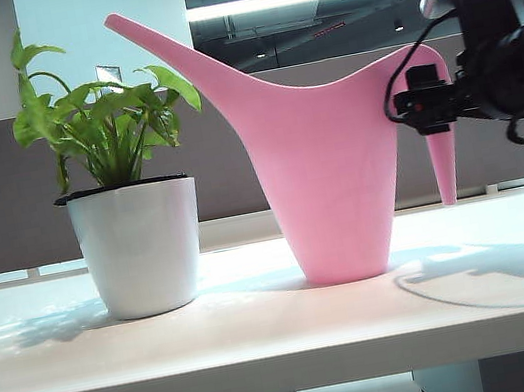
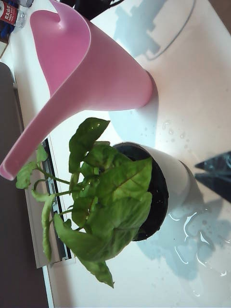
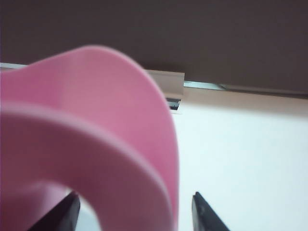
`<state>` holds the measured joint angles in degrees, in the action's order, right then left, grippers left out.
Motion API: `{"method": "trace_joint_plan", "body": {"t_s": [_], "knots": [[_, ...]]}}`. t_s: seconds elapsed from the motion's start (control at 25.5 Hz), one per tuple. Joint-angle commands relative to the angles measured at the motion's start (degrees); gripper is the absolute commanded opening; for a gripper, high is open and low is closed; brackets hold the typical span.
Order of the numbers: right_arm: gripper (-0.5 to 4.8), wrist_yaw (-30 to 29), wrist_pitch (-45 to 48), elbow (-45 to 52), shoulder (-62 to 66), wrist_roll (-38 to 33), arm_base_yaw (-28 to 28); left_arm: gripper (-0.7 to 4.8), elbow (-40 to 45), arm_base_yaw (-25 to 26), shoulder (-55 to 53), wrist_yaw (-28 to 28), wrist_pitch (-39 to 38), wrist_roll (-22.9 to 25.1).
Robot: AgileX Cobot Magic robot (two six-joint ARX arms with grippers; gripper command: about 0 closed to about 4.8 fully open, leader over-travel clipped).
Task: Pick up the watering can from the table, water the potted plant, and put the can back.
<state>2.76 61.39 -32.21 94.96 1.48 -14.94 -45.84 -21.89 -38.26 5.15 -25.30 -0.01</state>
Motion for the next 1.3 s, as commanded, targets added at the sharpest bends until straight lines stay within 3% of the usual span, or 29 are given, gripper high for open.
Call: {"method": "trace_joint_plan", "body": {"t_s": [0.04, 0.08, 0.12, 0.24, 0.31, 0.55, 0.63, 0.79, 1.3], "knots": [[3.06, -0.13, 0.35, -2.14, 1.46, -0.20, -0.09, 0.03, -0.20, -0.04, 0.13, 0.07, 0.57, 0.02], [3.00, -0.11, 0.33, -2.67, 1.79, -0.20, -0.09, 0.03, -0.20, -0.04, 0.13, 0.07, 0.57, 0.02], [2.62, -0.09, 0.13, -3.52, 2.25, -0.20, -0.09, 0.03, -0.20, -0.04, 0.13, 0.07, 0.57, 0.02], [0.30, -0.07, 1.66, -3.80, 2.27, -0.15, -0.09, 0.03, -0.20, -0.04, 0.13, 0.07, 0.52, 0.02], [-0.06, -0.07, 2.12, -3.80, 1.60, 0.44, -0.09, 0.03, -0.20, -0.04, 0.13, 0.07, 0.61, 0.02], [-0.06, 0.28, -1.70, -4.55, -7.41, 12.07, 0.02, 0.03, -0.20, -0.04, 0.13, 0.07, 0.57, 0.02], [-0.06, 0.37, -8.81, -7.13, -11.91, 15.30, 0.07, 0.03, -0.20, -0.04, 0.13, 0.07, 0.55, 0.02], [-0.06, 1.60, -28.57, -20.55, -17.84, 30.21, 0.07, 0.03, -0.20, -0.04, 0.13, 0.07, 0.57, 0.02], [-0.06, 3.74, -44.33, -39.34, -18.16, 50.03, -0.04, 0.03, -0.20, -0.04, 0.13, 0.07, 0.57, 0.02]]}}
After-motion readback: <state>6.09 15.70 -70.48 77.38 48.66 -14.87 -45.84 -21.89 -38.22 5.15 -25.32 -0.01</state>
